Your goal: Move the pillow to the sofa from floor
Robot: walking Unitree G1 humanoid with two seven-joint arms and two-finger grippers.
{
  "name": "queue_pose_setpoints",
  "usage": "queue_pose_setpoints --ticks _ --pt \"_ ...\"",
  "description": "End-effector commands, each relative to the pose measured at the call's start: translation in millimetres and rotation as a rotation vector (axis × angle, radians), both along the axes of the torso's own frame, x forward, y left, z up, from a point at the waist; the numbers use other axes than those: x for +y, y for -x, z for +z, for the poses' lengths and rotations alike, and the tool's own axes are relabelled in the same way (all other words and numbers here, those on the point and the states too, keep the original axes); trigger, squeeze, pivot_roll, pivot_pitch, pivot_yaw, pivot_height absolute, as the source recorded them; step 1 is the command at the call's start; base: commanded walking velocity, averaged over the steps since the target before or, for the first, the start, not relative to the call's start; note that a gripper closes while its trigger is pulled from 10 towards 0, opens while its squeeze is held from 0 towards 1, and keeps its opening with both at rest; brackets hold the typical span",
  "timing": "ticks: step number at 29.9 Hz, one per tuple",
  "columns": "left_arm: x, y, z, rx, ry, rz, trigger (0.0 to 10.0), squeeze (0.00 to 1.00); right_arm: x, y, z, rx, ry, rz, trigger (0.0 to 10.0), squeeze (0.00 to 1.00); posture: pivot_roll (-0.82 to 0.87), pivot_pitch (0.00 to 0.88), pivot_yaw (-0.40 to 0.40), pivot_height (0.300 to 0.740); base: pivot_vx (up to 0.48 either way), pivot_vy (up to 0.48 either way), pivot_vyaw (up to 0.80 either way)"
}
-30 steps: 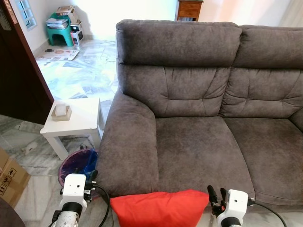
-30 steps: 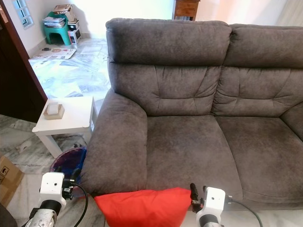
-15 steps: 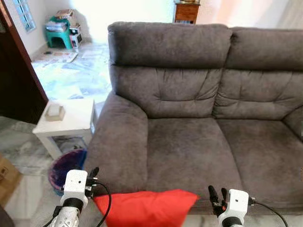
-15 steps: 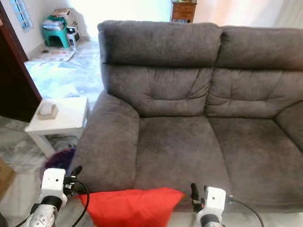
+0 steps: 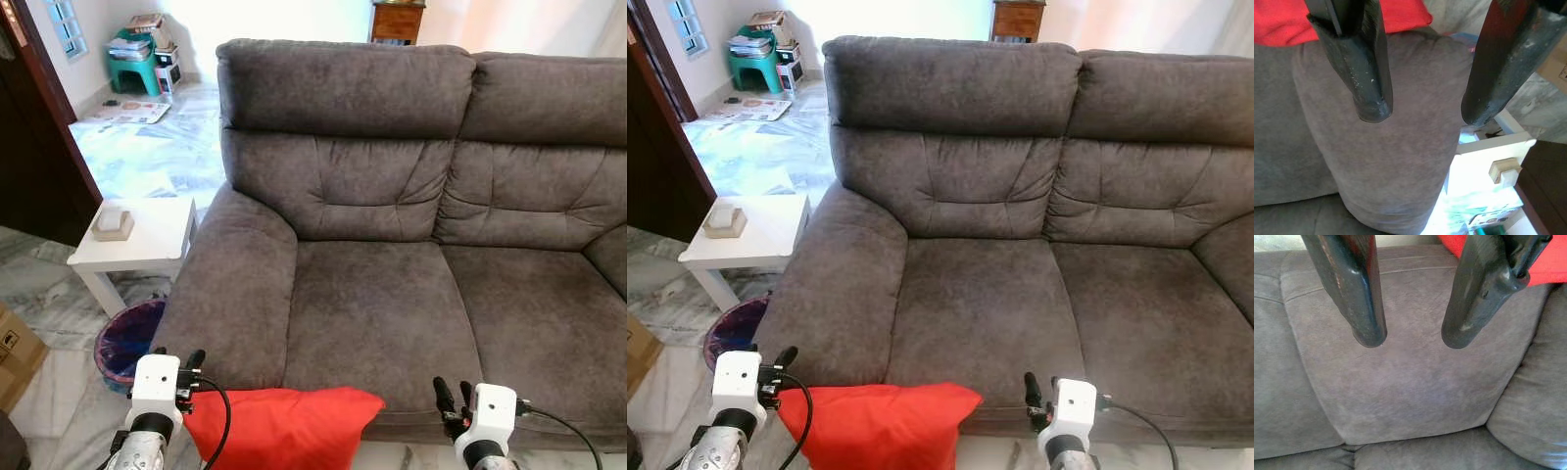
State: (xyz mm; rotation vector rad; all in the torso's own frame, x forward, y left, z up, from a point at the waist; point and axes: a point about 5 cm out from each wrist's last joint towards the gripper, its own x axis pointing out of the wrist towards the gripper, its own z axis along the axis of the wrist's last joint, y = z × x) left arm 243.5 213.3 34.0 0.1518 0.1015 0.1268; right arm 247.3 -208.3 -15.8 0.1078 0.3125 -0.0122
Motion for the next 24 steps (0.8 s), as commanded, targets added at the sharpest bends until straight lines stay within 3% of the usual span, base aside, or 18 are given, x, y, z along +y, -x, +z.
queue_pose_setpoints --ticks 1,8,11,16,24 --pt "3.6 -0.3 6 -0.019 0.007 0.025 10.0 0.00 2.8 -5.2 6 -0.035 -0.006 0.015 10.0 0.00 0.01 0.084 -0.016 0.740 0.000 0.000 0.00" --pt "4.1 -1.9 20 -0.076 -0.029 0.014 10.0 0.00 8.9 -10.4 13 -0.074 -0.003 0.062 10.0 0.00 0.01 0.085 -0.016 0.740 0.000 0.000 0.00" --pt "4.3 -2.0 20 -0.076 -0.027 0.013 10.0 0.00 10.2 -11.7 11 -0.048 -0.002 0.062 10.0 0.00 0.01 0.086 -0.016 0.740 0.000 0.000 0.00" --pt "3.5 -2.1 19 -0.065 -0.030 0.009 10.0 0.00 7.5 -11.0 10 -0.039 0.012 0.044 10.0 0.00 0.01 0.085 -0.013 0.702 0.000 0.000 0.00" --pt "5.7 0.2 21 -0.064 -0.032 0.015 10.0 0.00 7.9 -11.0 11 -0.052 0.004 0.015 10.0 0.00 0.02 0.091 -0.008 0.702 0.000 0.000 0.00"
